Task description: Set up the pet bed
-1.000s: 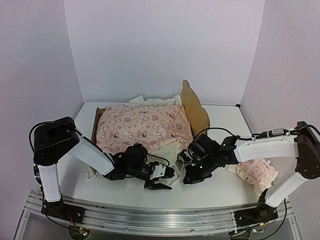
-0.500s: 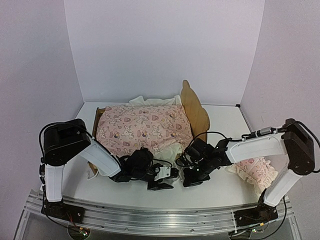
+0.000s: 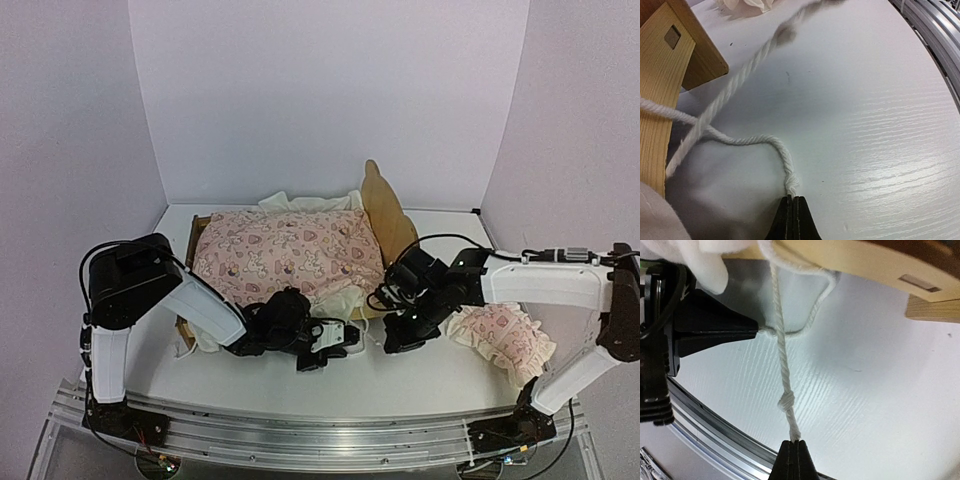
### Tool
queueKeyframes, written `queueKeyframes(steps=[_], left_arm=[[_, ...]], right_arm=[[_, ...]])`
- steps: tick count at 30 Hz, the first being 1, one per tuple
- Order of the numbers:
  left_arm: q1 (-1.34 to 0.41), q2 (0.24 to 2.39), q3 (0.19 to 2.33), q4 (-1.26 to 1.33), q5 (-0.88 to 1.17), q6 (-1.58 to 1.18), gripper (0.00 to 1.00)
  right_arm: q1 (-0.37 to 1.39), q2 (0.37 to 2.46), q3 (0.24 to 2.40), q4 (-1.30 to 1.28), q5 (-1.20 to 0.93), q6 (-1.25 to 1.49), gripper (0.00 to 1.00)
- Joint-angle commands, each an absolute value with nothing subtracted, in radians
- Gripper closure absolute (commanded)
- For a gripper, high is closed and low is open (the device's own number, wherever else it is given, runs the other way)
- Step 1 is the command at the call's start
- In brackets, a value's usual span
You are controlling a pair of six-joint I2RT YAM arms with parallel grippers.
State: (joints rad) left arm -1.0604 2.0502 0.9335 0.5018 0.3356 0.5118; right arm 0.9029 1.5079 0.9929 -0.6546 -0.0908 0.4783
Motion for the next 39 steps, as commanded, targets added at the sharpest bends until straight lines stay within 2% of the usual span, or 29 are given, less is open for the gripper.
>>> queueKeyframes(steps=[1, 7, 12, 15, 16, 21, 24, 27, 33, 35, 39], left_arm=[[-1.006, 1.989, 1.009, 0.380, 0.385, 0.491, 1.00], [-0.961, 1.952, 1.049, 0.341, 0.438, 0.463, 1.00], [-0.933, 1.878, 1.080, 0.306, 0.575, 0.395, 1.00], [-0.928, 1.852, 1.082, 0.333, 0.605, 0.344, 1.00], [-0.925, 1.852, 1.081, 0.344, 0.602, 0.328, 1.00], [-0.922, 1.869, 1.062, 0.354, 0.582, 0.321, 1.00], [-0.920, 1.874, 1.055, 0.351, 0.566, 0.321, 1.00], [-0.919, 1.880, 1.051, 0.346, 0.521, 0.339, 1.00], [-0.915, 1.878, 1.047, 0.355, 0.463, 0.379, 1.00], [-0.915, 1.880, 1.043, 0.360, 0.460, 0.381, 1.00], [-0.916, 1.884, 1.036, 0.364, 0.458, 0.385, 1.00]], right_arm=[[0.875, 1.451, 1.109, -0.916, -0.011, 0.418, 1.00], [0.874, 1.477, 1.105, -0.883, -0.101, 0.448, 1.00], [0.875, 1.526, 0.929, -0.605, -0.253, 0.560, 1.00], [0.875, 1.583, 0.908, -0.554, -0.242, 0.568, 1.00], [0.875, 1.599, 0.914, -0.552, -0.235, 0.560, 0.97], [0.875, 1.606, 0.952, -0.540, -0.153, 0.506, 0.68], [0.875, 1.575, 0.947, -0.458, -0.084, 0.469, 0.62], [0.875, 1.533, 0.893, -0.314, -0.021, 0.458, 0.63], [0.902, 1.528, 0.758, 0.064, 0.145, 0.482, 0.73], [0.920, 1.540, 0.728, 0.195, 0.185, 0.456, 0.74], [0.939, 1.589, 0.737, 0.293, 0.299, 0.408, 0.73]])
